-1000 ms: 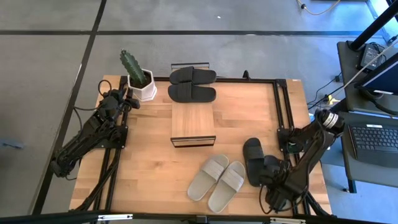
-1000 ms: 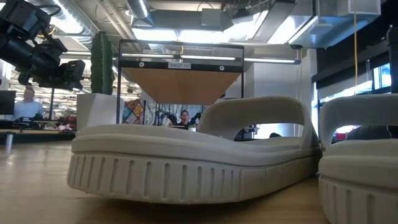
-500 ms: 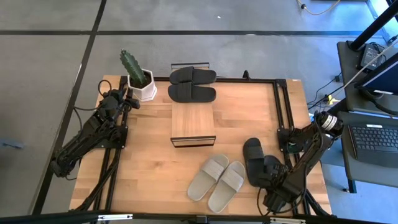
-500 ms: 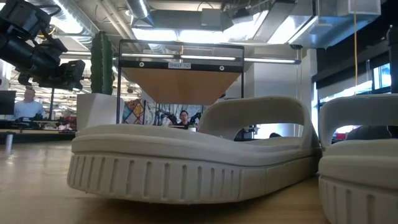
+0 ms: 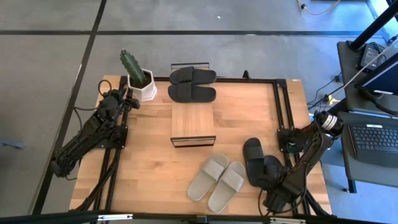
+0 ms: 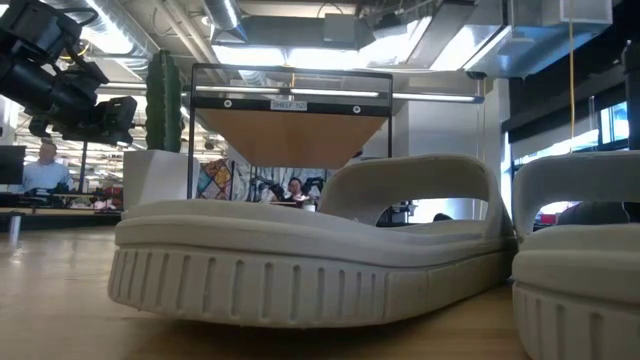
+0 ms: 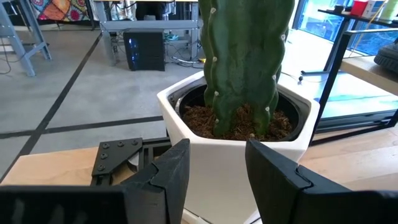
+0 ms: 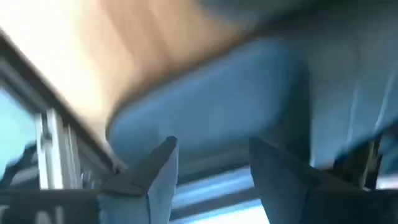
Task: Pick and place slides into the shelf
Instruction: Put the right black slide on the shelf
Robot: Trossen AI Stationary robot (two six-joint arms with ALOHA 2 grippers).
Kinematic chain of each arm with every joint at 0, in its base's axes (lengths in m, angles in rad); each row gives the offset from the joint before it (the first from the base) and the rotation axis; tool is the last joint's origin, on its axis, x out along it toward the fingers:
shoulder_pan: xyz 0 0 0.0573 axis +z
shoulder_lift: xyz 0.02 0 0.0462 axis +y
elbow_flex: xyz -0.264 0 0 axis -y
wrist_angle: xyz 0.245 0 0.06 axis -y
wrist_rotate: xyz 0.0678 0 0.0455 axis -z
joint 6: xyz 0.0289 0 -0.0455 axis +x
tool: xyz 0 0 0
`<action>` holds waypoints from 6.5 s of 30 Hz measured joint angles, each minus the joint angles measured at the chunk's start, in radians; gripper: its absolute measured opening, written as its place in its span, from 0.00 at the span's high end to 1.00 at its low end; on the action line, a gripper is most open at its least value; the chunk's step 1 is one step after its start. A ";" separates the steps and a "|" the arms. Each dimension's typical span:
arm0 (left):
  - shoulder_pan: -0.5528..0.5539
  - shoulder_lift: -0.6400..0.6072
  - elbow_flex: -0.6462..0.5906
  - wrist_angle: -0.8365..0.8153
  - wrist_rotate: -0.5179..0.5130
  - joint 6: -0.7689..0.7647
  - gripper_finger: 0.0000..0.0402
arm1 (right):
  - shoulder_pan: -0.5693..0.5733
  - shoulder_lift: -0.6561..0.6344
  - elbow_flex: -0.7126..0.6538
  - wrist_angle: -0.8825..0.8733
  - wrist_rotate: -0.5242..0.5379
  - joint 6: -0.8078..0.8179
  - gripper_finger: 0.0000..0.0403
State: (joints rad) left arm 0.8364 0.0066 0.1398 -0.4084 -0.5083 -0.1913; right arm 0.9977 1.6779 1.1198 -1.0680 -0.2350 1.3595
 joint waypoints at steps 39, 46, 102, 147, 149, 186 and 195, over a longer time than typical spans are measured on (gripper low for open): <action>0.000 0.000 0.000 -0.001 0.000 -0.008 0.63 | 0.037 -0.015 0.000 -0.201 0.321 -0.010 0.48; 0.000 0.000 0.000 -0.001 0.000 -0.008 0.63 | 0.059 0.021 0.000 -0.192 0.323 -0.009 0.48; 0.000 0.000 0.000 0.000 0.000 -0.008 0.63 | 0.074 0.056 0.000 -0.210 0.322 -0.080 0.50; 0.000 0.000 0.000 0.000 0.000 -0.009 0.63 | 0.037 0.058 0.226 -0.499 0.320 -0.085 0.97; 0.000 0.000 0.000 0.000 0.000 -0.010 0.63 | 0.026 0.057 0.261 -0.505 0.321 -0.104 0.97; 0.000 0.000 0.000 -0.001 0.000 -0.009 0.63 | -0.211 0.054 0.661 -0.502 1.257 -1.189 0.97; 0.000 0.000 0.000 -0.001 0.000 -0.009 0.63 | -0.370 0.054 0.676 -0.503 1.289 -1.490 0.97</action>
State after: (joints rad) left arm 0.8368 0.0066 0.1394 -0.4091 -0.5082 -0.2001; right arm 0.6278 1.7317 1.7962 -1.5707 1.0538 -0.1305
